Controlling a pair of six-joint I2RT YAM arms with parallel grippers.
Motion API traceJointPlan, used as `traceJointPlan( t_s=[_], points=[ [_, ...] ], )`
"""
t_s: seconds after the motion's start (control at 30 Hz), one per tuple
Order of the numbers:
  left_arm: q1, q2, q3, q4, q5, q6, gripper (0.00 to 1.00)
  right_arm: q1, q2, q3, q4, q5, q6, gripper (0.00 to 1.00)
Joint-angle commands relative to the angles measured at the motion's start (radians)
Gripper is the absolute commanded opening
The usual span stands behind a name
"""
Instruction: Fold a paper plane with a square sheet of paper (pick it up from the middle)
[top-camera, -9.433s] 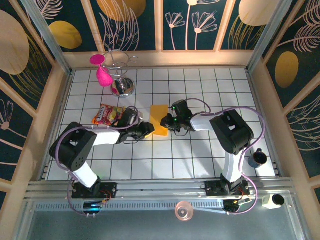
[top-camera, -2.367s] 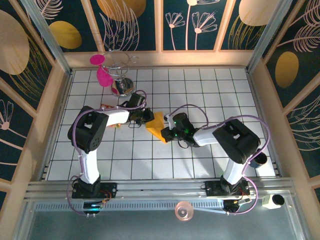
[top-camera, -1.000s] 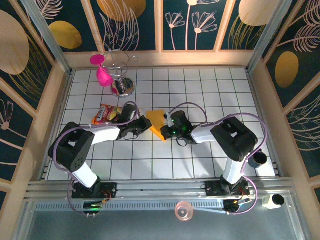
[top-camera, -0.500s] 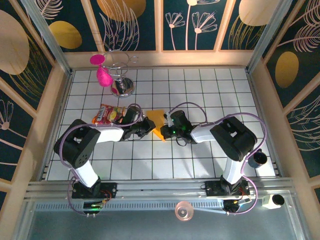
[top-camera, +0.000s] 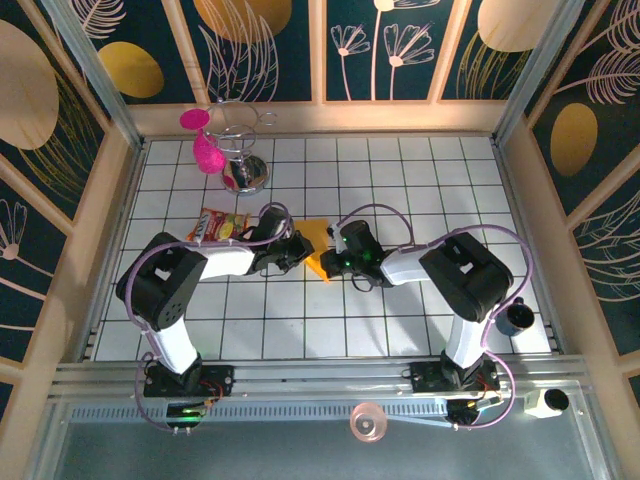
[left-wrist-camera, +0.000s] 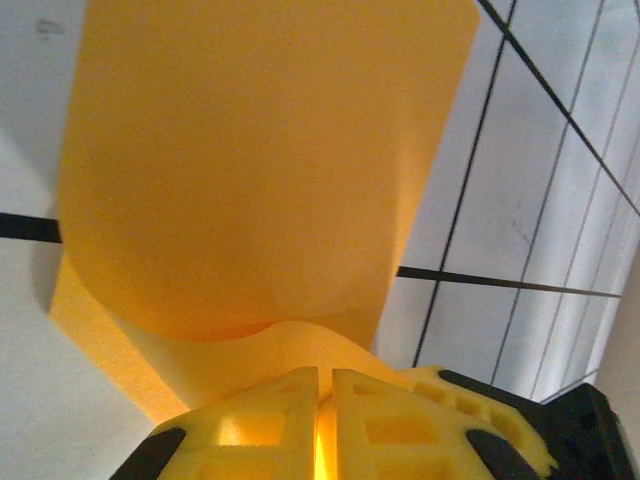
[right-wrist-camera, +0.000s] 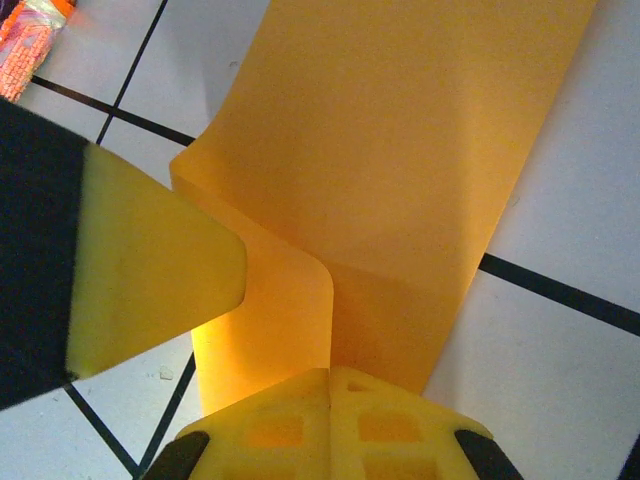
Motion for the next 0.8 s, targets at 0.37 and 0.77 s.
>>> traceJointPlan(
  t_s=[0.37,0.77],
  points=[
    [-0.006,0.000,0.005,-0.100,-0.046,-0.022,0.13,-0.009,0.050,0.014,-0.074,0.008,0.012,0.01],
    [-0.006,0.024,0.021,-0.115,-0.047,0.000,0.13,-0.009,0.053,0.014,-0.078,0.007,0.014,0.01]
  ],
)
